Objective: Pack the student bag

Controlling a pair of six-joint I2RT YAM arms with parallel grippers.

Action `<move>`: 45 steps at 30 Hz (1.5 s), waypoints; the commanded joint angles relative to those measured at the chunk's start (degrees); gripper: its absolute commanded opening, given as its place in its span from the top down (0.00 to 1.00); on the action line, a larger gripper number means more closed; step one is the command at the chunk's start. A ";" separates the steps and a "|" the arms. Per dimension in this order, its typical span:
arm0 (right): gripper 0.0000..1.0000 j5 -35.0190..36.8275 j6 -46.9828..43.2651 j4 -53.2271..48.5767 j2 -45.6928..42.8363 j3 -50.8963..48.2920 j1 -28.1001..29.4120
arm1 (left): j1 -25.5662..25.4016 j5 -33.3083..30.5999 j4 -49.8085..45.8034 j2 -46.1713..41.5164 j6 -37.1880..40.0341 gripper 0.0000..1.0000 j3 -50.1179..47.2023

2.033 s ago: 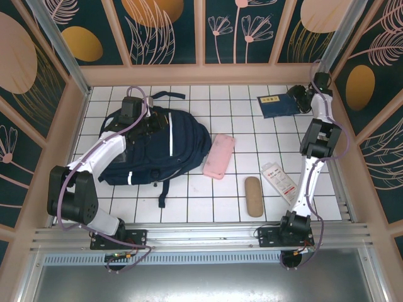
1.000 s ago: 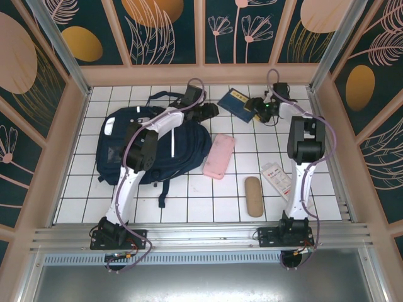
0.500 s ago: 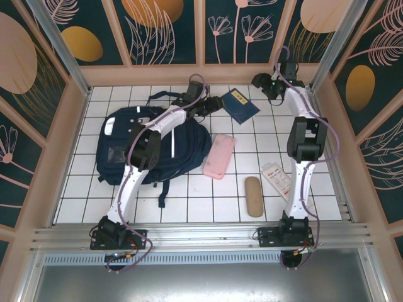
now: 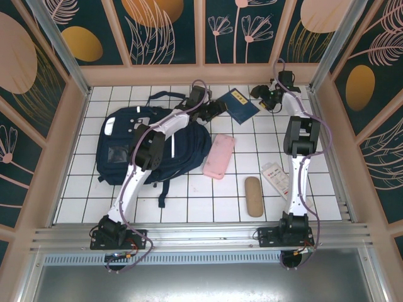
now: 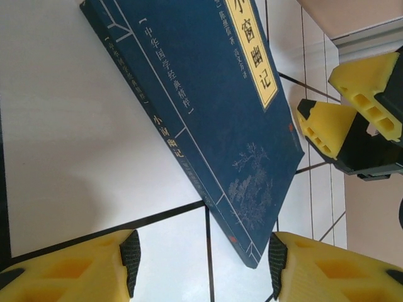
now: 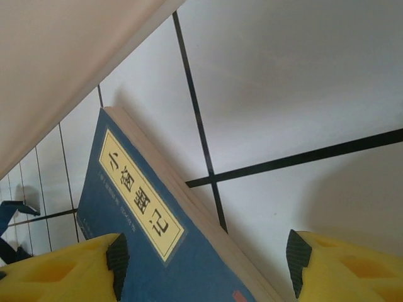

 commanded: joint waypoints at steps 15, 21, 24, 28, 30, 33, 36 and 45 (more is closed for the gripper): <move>0.35 -7.16 -3.52 2.53 -10.45 -20.26 4.70 | -1.20 -6.21 -5.03 5.97 -1.76 0.40 7.49; 0.40 -12.94 -0.98 7.71 -13.11 -26.42 6.61 | -1.28 -3.95 -4.04 8.06 -3.59 0.40 8.94; 0.41 -14.46 0.23 8.78 -13.07 -26.93 7.14 | -1.57 -2.62 -3.95 8.52 -3.76 0.42 9.97; 0.44 -15.89 1.65 10.28 -14.52 -27.21 6.71 | -1.81 -2.00 -4.34 8.20 -3.00 0.44 9.95; 0.46 -16.07 2.76 11.26 -15.64 -27.36 6.34 | -1.78 -1.99 -4.56 8.03 -2.73 0.44 9.79; 0.50 -16.06 3.89 11.85 -16.60 -26.93 5.91 | -1.79 -1.94 -4.81 7.84 -2.59 0.44 9.65; 0.56 -14.94 4.27 11.09 -16.65 -26.05 5.91 | -1.81 -1.97 -5.47 7.05 -1.72 0.44 9.51; 0.72 -12.92 6.77 12.88 -20.20 -28.94 5.37 | -1.21 -5.93 -8.87 -3.89 4.85 0.41 2.73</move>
